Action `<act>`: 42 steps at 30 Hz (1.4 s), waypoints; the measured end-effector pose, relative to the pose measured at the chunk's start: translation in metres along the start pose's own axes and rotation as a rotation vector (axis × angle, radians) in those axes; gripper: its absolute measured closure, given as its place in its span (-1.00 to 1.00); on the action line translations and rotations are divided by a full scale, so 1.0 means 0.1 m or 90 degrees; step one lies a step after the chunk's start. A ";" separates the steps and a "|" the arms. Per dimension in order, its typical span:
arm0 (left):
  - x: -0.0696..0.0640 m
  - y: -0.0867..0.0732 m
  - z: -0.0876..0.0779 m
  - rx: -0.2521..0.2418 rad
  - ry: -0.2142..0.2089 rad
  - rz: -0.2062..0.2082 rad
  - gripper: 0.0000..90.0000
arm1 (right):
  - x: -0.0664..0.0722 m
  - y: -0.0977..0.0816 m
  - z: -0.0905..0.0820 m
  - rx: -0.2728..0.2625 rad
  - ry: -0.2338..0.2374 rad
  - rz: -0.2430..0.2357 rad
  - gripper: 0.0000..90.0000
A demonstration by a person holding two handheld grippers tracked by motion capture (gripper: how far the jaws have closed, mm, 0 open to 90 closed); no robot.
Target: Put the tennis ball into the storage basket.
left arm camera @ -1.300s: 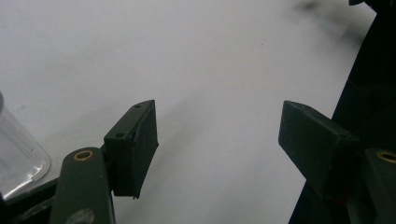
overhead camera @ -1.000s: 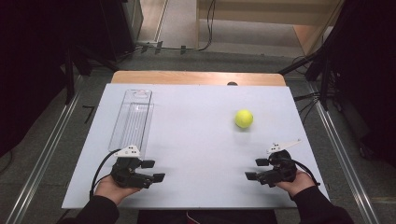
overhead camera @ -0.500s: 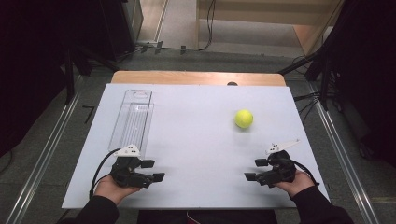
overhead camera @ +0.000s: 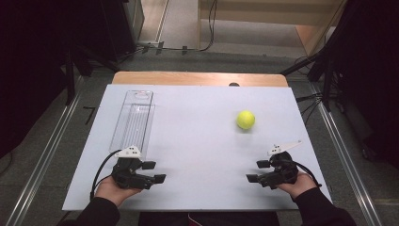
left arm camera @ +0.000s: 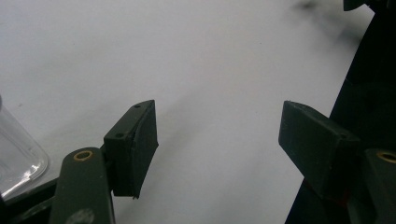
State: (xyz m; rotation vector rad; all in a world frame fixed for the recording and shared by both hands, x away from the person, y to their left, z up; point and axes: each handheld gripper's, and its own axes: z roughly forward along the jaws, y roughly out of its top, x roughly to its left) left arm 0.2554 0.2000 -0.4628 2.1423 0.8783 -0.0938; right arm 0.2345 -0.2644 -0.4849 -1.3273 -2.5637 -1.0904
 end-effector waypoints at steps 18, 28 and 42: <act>0.00 0.00 0.00 0.005 0.004 0.000 -0.35 | -0.04 0.02 -0.06 -0.017 -0.016 0.010 -0.59; 0.00 0.00 0.00 0.001 0.004 0.001 -0.35 | -0.10 0.03 -0.13 -0.032 -0.036 0.029 -0.59; 0.01 0.00 0.00 0.003 0.017 -0.002 -0.35 | -0.17 0.07 -0.20 -0.053 -0.059 0.032 -0.59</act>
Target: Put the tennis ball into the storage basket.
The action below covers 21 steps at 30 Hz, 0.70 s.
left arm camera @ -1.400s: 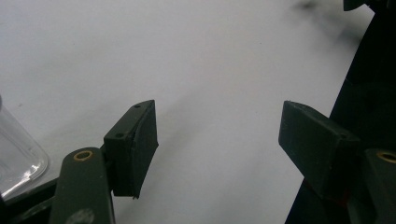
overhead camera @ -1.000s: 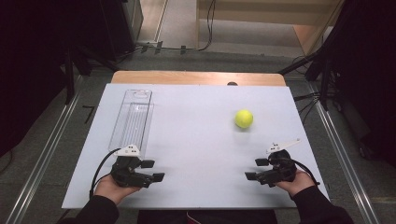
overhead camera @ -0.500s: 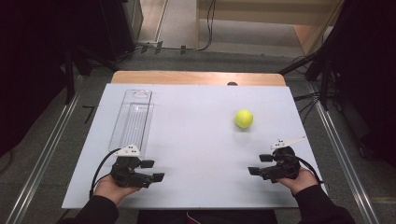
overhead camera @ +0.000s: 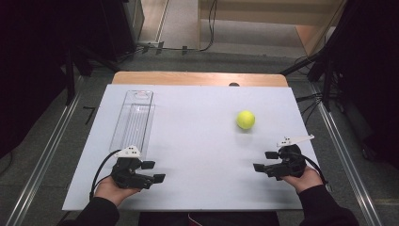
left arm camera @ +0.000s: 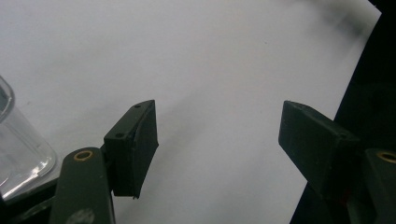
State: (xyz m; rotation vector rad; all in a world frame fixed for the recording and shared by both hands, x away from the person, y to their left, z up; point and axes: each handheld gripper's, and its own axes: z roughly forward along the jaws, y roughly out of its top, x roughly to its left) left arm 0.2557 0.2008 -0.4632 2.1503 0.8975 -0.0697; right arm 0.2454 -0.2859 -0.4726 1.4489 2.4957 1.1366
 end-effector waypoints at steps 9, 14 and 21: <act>0.00 0.00 0.00 0.000 0.003 0.001 -0.35 | -0.07 0.04 -0.03 -0.017 -0.013 0.021 -0.59; 0.01 0.00 0.00 -0.002 0.007 0.001 -0.35 | -0.10 0.07 -0.02 -0.021 -0.016 0.025 -0.59; 0.01 0.00 0.01 0.000 0.010 0.003 -0.35 | -0.13 0.11 -0.01 -0.022 -0.020 0.029 -0.59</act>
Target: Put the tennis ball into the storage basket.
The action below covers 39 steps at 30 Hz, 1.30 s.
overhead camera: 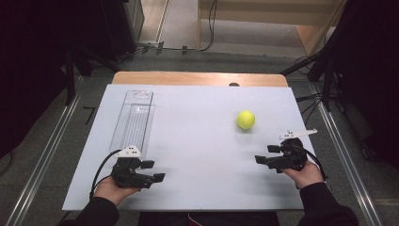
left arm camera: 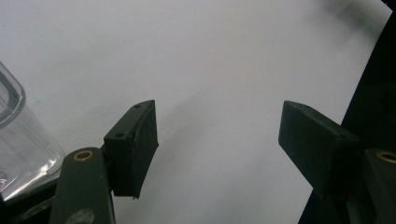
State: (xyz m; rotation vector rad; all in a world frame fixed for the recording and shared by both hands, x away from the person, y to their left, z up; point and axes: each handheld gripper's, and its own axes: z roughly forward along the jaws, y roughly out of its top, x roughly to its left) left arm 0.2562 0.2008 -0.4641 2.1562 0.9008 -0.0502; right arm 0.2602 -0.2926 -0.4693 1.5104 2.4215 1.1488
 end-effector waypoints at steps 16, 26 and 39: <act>0.00 0.00 0.00 0.002 -0.003 -0.001 -0.35 | -0.07 0.16 0.07 -0.020 -0.016 0.008 -0.59; 0.02 -0.01 0.00 0.000 -0.004 -0.003 -0.35 | -0.08 0.25 0.11 -0.024 -0.019 0.014 -0.59; 0.02 -0.01 0.00 0.003 -0.006 -0.002 -0.35 | -0.10 0.37 0.15 -0.022 -0.018 0.010 -0.59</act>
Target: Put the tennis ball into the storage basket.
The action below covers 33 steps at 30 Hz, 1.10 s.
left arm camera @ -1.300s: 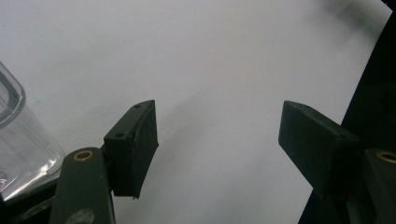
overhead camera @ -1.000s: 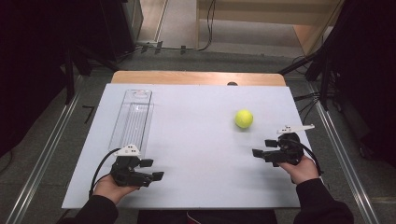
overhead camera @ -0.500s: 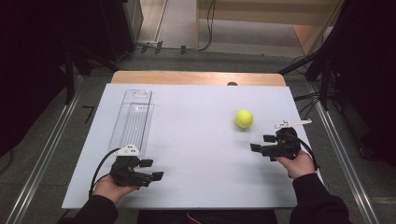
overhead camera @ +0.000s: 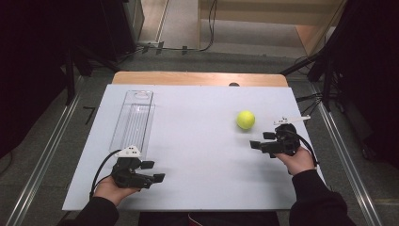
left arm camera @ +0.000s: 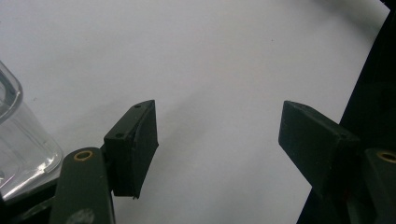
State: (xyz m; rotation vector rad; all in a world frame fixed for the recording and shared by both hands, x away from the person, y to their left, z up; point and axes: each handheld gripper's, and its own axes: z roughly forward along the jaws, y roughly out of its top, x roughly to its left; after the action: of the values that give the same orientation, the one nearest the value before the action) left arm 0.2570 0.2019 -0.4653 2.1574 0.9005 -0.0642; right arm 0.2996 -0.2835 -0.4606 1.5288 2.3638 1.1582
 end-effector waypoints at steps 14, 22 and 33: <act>0.00 0.00 0.00 0.001 -0.002 0.003 -0.35 | -0.03 0.17 0.04 0.001 -0.002 -0.011 -0.59; -0.01 0.00 0.00 0.001 -0.003 0.003 -0.35 | -0.04 0.26 0.07 0.001 -0.008 -0.012 -0.59; 0.00 0.00 0.00 -0.001 -0.003 0.003 -0.35 | -0.08 0.40 0.10 -0.005 -0.018 -0.012 -0.59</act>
State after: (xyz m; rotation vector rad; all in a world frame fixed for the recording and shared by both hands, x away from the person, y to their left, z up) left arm 0.2566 0.2019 -0.4650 2.1574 0.8926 -0.0671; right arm 0.3378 -0.2758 -0.4445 1.5058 2.3478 1.1335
